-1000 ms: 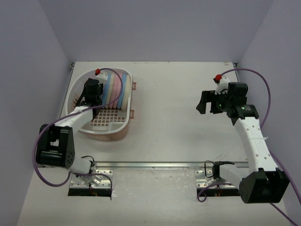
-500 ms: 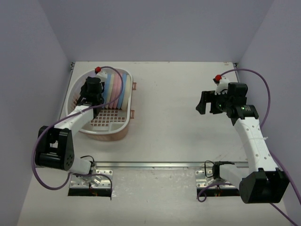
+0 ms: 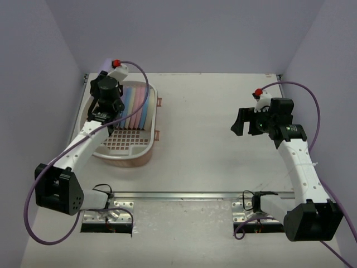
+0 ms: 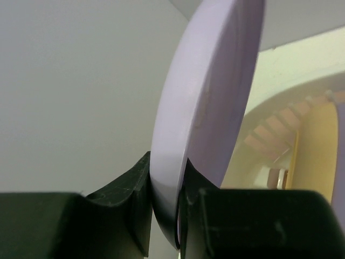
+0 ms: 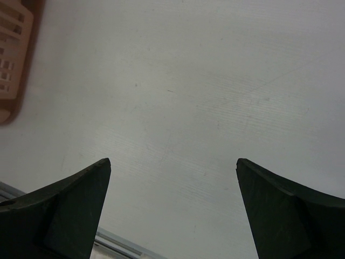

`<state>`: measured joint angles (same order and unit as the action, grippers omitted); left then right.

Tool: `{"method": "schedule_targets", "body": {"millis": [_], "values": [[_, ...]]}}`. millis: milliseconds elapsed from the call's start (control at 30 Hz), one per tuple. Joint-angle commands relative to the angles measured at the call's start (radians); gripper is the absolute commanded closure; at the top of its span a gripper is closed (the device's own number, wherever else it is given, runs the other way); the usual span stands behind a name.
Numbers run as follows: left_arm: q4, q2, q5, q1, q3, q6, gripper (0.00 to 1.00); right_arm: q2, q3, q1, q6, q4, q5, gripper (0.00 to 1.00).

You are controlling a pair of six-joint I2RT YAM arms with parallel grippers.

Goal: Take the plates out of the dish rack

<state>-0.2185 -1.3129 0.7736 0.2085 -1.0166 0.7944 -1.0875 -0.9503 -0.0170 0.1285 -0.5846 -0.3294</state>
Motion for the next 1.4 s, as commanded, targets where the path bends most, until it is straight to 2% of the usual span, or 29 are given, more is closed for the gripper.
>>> {"method": "schedule_targets", "body": {"millis": [0,33,100,167,200,267,300,367,533,733,900,1200,1367], "values": [[0.346,0.126,-0.138,0.006,-0.276,-0.281,1.0,0.028,-0.057,0.002,0.009,0.028,-0.112,0.01],[0.458,0.152,-0.233,0.006,-0.323,-0.371,1.0,0.033,-0.065,0.002,0.013,0.03,-0.142,0.01],[0.565,0.197,-0.414,0.006,-0.361,-0.467,1.0,0.045,-0.077,0.002,0.026,0.038,-0.191,0.01],[0.662,0.29,-0.787,0.006,-0.35,-0.549,1.0,0.051,-0.107,0.002,0.057,0.063,-0.269,0.01],[0.683,0.316,-0.903,0.006,-0.337,-0.575,1.0,0.053,-0.119,0.002,0.078,0.08,-0.332,0.01],[0.723,0.345,-1.072,0.006,-0.318,-0.603,1.0,0.06,-0.134,0.002,0.135,0.109,-0.435,0.01],[0.742,0.349,-1.133,0.006,-0.315,-0.621,1.0,0.064,-0.134,0.002,0.16,0.134,-0.437,0.01],[0.796,0.334,-1.293,0.007,-0.303,-0.663,1.0,0.074,-0.137,0.002,0.24,0.236,-0.532,0.01],[0.838,0.288,-1.578,0.006,-0.26,-0.73,1.0,0.022,-0.194,0.005,0.41,0.371,-0.652,0.06],[0.885,0.203,-1.684,0.006,-0.258,-0.736,1.0,-0.01,-0.221,0.053,0.4,0.411,-0.689,0.11],[0.889,0.153,-1.741,0.006,-0.245,-0.744,1.0,-0.035,-0.248,0.128,0.25,0.319,-0.684,0.14],[0.892,0.079,-1.78,0.01,-0.256,-0.751,1.0,-0.117,-0.289,0.295,0.048,0.178,-0.549,0.2],[0.892,0.07,-1.759,0.018,-0.261,-0.751,1.0,-0.146,-0.295,0.377,-0.006,0.164,-0.432,0.32]]}}
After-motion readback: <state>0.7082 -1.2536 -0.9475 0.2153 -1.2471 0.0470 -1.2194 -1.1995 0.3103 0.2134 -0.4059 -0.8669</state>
